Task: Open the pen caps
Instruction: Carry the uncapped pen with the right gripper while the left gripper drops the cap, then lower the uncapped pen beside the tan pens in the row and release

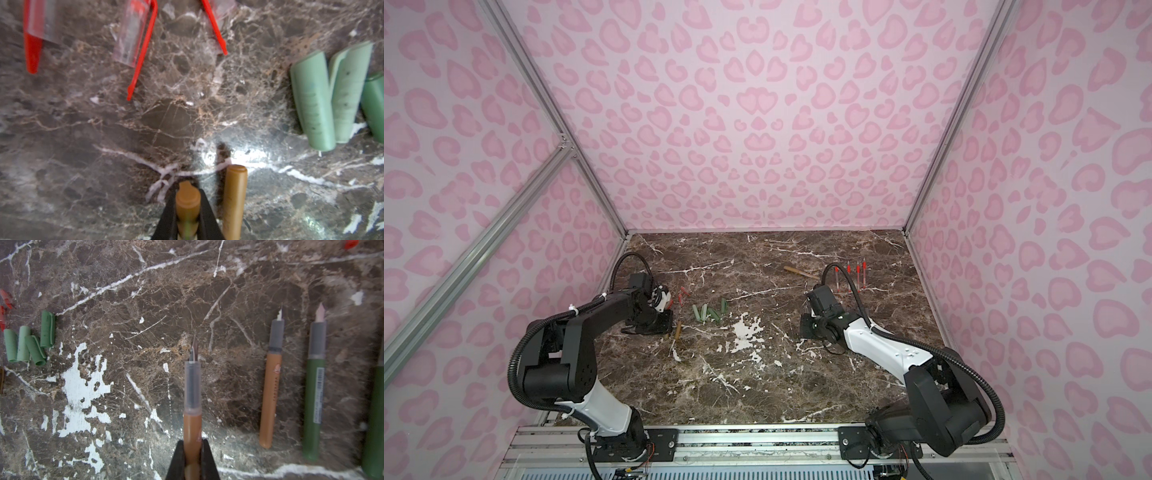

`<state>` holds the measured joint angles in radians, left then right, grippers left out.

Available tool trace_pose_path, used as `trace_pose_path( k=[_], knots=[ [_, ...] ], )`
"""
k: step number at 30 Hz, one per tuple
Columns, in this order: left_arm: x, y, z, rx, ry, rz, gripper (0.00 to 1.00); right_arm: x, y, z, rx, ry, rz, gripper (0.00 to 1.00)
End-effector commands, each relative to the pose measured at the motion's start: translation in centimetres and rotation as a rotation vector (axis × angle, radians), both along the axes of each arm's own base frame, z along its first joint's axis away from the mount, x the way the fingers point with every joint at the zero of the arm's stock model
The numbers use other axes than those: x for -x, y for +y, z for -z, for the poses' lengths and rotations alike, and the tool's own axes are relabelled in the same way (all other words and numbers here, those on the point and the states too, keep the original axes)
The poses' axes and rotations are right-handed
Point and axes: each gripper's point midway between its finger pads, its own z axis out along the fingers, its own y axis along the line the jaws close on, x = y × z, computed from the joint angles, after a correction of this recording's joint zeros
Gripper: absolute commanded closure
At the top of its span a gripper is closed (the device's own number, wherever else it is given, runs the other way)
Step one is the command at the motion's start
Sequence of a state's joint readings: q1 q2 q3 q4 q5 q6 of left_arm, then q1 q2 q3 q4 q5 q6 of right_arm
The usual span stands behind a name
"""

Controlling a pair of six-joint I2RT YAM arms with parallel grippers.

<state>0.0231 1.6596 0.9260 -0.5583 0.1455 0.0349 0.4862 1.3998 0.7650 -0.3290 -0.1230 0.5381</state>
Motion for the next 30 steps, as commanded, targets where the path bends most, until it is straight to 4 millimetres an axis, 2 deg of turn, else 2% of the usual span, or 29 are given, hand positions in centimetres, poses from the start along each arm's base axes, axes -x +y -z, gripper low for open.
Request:
trace_pose_path(
  k=[1,6,11,12,18,21,24,30],
  knots=[
    [0.4,0.0,-0.4,-0.013,0.0,0.001,0.76,-0.1,-0.6,0.2,0.028,0.008,0.001,1.0],
    [0.0,-0.5,-1.7,-0.003,-0.045,0.001,0.68,-0.7,-1.3,0.6,0.056,0.009,0.008,1.0],
    [-0.5,-0.3,-4.7,-0.013,-0.152,-0.016,0.65,-1.5,-1.6,1.0,0.066,0.017,0.016,1.0],
    [-0.5,-0.4,-5.5,-0.005,-0.186,-0.016,0.59,-1.7,-1.8,1.2,0.079,0.018,0.02,1.0],
    [0.0,-1.4,-10.2,0.046,-0.403,0.023,0.44,-2.4,-2.6,2.3,0.132,0.052,0.034,1.0],
    [0.8,-2.1,-11.8,0.09,-0.514,0.057,0.35,-2.9,-2.8,3.0,0.151,0.058,0.036,1.0],
    [1.2,-2.1,-12.6,0.129,-0.536,0.045,0.25,-3.1,-3.0,3.8,0.175,0.078,0.047,1.0],
    [0.6,-1.7,-13.8,0.118,-0.571,0.027,0.17,-3.5,-3.6,5.0,0.221,0.099,0.059,0.98]
  ],
)
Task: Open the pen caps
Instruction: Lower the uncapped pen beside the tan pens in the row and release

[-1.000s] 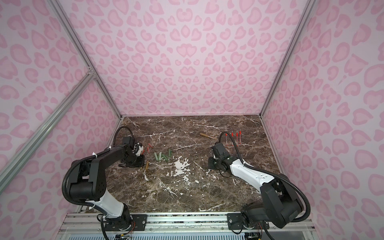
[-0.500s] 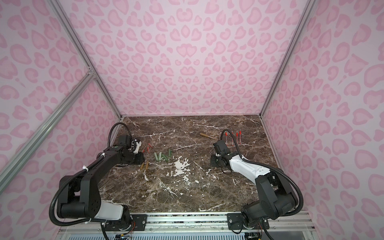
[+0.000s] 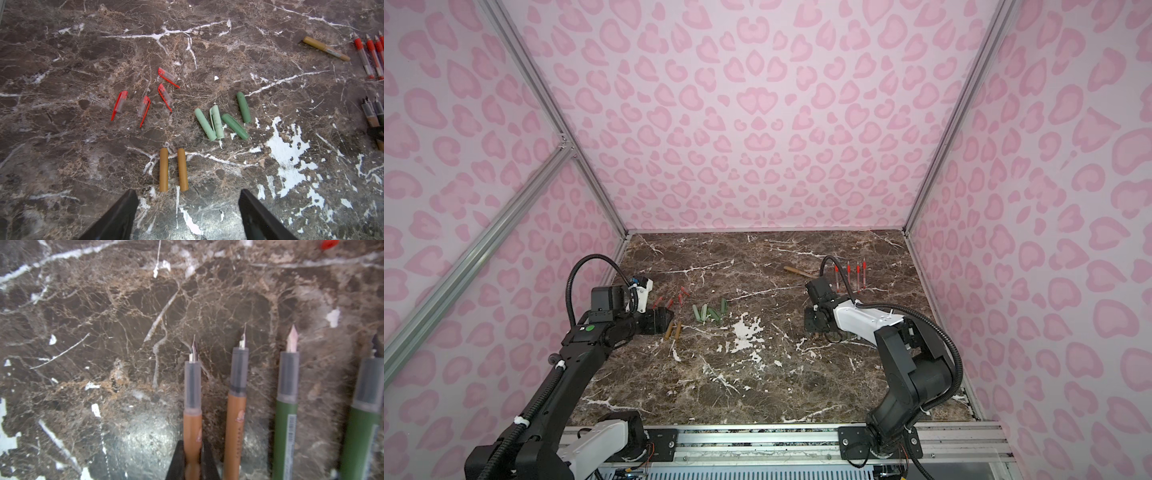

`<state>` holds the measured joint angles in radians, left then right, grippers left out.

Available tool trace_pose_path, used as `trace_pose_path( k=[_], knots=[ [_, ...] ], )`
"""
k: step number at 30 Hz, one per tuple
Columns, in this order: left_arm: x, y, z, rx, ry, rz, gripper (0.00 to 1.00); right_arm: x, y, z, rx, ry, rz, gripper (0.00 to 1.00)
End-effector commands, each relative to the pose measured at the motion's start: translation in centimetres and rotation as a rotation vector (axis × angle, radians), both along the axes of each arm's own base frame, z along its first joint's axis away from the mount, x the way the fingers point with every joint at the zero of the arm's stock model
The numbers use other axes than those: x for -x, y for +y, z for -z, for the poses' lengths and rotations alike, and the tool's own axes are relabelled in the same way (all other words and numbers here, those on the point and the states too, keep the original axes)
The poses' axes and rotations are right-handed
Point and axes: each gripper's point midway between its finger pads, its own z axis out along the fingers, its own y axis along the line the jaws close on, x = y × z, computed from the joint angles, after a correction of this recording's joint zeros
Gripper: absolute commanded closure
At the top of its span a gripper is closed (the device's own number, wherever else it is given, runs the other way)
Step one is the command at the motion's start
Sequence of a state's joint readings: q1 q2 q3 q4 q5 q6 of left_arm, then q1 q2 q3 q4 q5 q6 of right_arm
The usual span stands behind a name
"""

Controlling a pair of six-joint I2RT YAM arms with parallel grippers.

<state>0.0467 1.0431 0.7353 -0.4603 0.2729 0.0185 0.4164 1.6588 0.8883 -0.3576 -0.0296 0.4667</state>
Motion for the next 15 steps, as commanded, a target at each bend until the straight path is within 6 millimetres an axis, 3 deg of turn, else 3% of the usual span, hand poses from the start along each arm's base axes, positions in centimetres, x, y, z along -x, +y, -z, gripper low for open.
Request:
trace_pose_path(
  k=[1,9,15],
  knots=[
    [-0.9,-0.2,-1.3,0.014,-0.044,0.006,0.17,-0.2,-1.0,0.8,0.054,0.011,0.02,0.97],
    [-1.0,-0.2,-1.5,0.017,-0.039,0.004,0.15,0.2,-1.1,1.6,0.058,0.036,0.039,0.87],
    [-1.1,-0.2,-1.4,0.022,-0.043,0.002,0.15,0.1,-0.9,0.6,0.055,0.014,0.023,0.75]
  ],
)
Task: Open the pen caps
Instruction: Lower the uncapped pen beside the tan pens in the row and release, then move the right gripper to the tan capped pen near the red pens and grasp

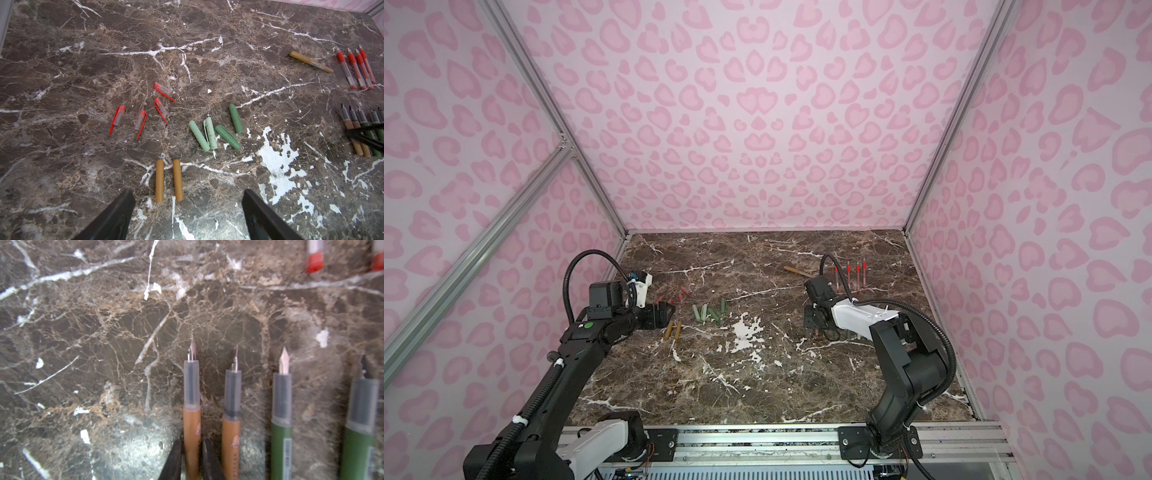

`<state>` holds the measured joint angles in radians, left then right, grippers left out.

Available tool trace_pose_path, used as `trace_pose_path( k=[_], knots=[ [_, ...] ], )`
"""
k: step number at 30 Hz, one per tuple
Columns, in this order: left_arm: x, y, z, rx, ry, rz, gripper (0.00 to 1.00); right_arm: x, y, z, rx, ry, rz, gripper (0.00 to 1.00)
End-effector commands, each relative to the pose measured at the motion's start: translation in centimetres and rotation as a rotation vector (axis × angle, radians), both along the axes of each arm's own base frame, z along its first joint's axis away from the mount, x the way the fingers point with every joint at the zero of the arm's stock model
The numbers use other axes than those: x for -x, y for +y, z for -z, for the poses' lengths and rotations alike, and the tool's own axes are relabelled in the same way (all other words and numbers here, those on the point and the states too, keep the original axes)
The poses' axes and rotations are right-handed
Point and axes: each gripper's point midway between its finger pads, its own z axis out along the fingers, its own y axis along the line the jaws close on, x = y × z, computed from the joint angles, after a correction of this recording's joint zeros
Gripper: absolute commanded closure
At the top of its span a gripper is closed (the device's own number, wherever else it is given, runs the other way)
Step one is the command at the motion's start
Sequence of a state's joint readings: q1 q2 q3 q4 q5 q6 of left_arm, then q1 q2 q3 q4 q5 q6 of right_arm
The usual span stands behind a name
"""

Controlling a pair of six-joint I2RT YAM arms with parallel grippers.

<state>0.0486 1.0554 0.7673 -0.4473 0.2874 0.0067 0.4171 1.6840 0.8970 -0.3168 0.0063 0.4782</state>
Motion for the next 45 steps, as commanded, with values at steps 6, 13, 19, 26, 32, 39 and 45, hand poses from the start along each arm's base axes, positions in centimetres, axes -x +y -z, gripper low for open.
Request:
trace_pose_path(
  k=[6,13,19,26,32,39,45],
  knots=[
    [-0.3,0.0,-0.6,0.003,-0.022,-0.001,0.14,0.4,-0.1,-3.2,0.008,-0.007,-0.028,0.72],
    [-0.3,0.0,-0.9,0.011,-0.026,-0.004,0.13,-2.7,0.3,-9.0,0.018,-0.126,-0.118,0.57],
    [0.1,0.1,-1.3,0.011,-0.033,-0.002,0.1,-7.1,0.6,-9.2,0.079,-0.097,-0.223,0.48],
    [0.3,0.3,-1.3,0.01,-0.044,-0.009,0.04,-12.6,1.4,-7.2,0.075,-0.062,-0.303,0.4],
    [0.4,0.6,-1.5,0.009,-0.055,-0.017,0.0,-15.5,2.3,-3.8,0.064,0.013,-0.367,0.4],
    [0.5,0.8,-1.5,0.02,-0.059,-0.028,0.01,-16.8,3.2,-0.5,0.045,0.092,-0.419,0.42],
    [0.4,1.0,-2.0,0.024,-0.066,-0.039,0.02,-16.8,3.7,0.6,0.044,0.114,-0.437,0.42]
  ],
)
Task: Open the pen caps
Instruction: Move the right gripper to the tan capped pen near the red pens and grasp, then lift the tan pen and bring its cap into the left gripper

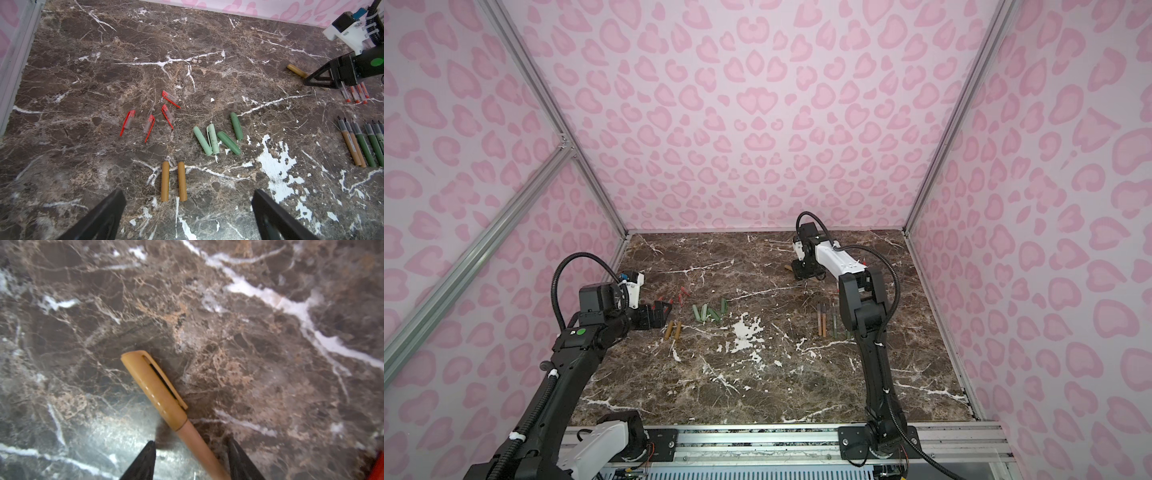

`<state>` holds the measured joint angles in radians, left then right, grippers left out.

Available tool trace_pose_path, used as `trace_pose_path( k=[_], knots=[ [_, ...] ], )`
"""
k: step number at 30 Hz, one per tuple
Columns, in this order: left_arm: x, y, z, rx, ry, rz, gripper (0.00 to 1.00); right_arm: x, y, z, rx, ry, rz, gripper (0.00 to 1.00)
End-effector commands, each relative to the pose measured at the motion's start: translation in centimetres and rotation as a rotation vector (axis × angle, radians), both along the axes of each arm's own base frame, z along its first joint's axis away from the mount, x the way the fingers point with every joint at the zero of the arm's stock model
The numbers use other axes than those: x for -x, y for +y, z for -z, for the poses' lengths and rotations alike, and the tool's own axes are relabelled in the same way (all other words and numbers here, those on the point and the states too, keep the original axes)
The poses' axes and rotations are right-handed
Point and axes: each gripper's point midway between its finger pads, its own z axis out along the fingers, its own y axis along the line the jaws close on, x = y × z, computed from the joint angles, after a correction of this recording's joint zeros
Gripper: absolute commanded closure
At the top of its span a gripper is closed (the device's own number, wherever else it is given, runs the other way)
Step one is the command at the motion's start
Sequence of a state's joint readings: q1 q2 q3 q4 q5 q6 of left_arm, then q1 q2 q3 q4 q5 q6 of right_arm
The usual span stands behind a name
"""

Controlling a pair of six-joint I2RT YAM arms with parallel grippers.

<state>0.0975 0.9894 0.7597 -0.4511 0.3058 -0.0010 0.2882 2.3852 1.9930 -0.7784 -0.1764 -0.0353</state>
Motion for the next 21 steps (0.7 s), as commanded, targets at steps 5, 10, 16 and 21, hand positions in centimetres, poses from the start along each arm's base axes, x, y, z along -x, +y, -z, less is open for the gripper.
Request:
trace_pose_path(
  k=[5,10,16,21],
  knots=[
    [-0.1,0.0,-0.3,0.014,-0.001,-0.004,0.02,2.1,0.0,1.9,0.025,0.078,-0.029,0.58],
    [-0.2,0.0,-0.1,0.013,-0.013,0.003,0.02,3.1,0.2,2.1,0.051,0.078,-0.042,0.76],
    [-0.3,-0.3,-0.6,0.033,-0.02,0.011,0.02,4.7,1.0,2.4,0.068,0.095,-0.068,0.93],
    [-0.2,-0.9,-0.9,0.057,-0.014,0.032,0.01,6.0,2.2,0.5,0.008,0.077,-0.049,1.0]
  ],
)
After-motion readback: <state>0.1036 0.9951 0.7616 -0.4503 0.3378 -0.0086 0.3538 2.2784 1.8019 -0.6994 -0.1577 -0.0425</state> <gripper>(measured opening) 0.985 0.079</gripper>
